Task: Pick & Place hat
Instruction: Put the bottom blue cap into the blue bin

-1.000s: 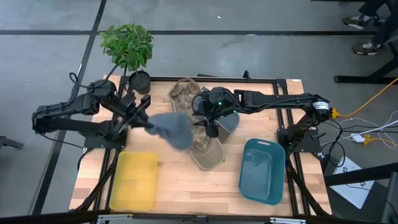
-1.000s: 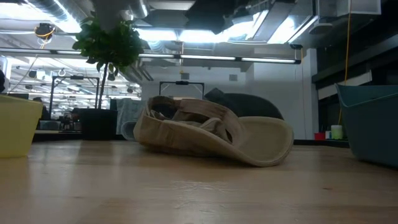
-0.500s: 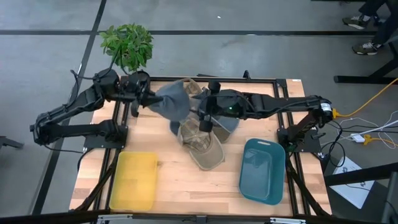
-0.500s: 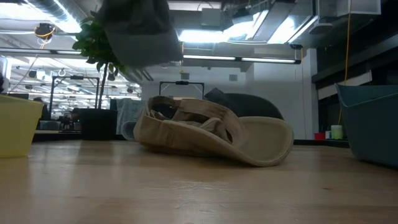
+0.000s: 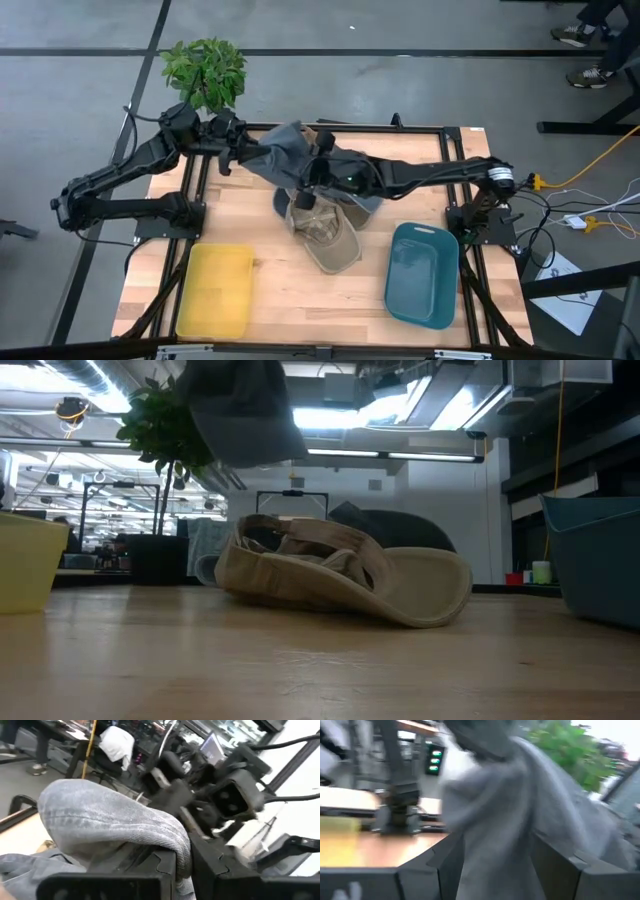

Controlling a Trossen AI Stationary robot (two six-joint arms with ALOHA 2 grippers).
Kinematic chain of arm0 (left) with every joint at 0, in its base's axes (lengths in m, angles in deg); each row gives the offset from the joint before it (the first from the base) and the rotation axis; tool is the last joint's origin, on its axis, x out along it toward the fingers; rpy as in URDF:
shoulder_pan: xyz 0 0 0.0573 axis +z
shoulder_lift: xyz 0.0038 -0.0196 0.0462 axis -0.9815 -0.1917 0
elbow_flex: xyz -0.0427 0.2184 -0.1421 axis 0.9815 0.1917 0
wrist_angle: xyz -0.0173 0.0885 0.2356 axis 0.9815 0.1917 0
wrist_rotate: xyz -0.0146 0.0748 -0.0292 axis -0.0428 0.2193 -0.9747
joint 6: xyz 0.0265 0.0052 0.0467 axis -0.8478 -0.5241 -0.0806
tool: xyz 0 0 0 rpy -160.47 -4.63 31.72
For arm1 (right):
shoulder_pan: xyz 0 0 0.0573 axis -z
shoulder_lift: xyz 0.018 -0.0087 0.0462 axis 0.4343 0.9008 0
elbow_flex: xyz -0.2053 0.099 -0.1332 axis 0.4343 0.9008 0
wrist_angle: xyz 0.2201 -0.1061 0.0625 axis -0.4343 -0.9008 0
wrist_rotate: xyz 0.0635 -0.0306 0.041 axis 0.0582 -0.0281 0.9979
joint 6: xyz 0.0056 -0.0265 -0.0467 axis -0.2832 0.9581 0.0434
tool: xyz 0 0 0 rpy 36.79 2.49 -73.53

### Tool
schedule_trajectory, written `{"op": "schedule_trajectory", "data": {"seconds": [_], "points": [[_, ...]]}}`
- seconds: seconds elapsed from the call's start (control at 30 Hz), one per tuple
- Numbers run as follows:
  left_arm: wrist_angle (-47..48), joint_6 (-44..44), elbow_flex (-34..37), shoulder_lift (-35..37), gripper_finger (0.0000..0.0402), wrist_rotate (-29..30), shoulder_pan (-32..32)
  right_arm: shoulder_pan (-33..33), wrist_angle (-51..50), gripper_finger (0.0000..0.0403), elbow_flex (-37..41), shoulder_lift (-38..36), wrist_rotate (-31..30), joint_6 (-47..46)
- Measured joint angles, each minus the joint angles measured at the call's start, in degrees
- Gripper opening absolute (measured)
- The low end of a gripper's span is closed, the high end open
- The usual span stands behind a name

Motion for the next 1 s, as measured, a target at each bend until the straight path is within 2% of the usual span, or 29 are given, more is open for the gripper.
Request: {"op": "schedule_trajectory", "data": {"seconds": [0.3,0.43,0.57,0.73,0.87,1.0], "points": [[-2.02,0.63,0.0,-0.02,0.0032,-1.68,-0.01,2.71,4.49,0.0213,0.02,1.55,2.21,-2.94],[-2.87,0.79,0.0,-0.02,0.0035,-2.06,-0.01,4.09,5.78,0.0207,0.02,1.55,9.1,-5.49],[-4.18,0.78,0.0,-0.02,0.0031,-2.33,-0.01,5.02,5.86,0.0152,0.02,1.55,12.92,-7.63],[-5.73,0.55,0.0,0.0,0.0036,-2.92,-0.01,5.25,5.81,0.0024,0.02,1.53,17.77,-6.38],[-5.69,-1.57,0.0,0.16,0.0054,-4.29,-0.01,5.25,3.79,0.0016,0.02,1.22,18.09,-6.04],[-5.65,-5.14,0.07,1.3,0.0077,-8.84,-0.01,5.22,-2.29,0.0007,0.0,0.05,18.46,-5.85]]}}
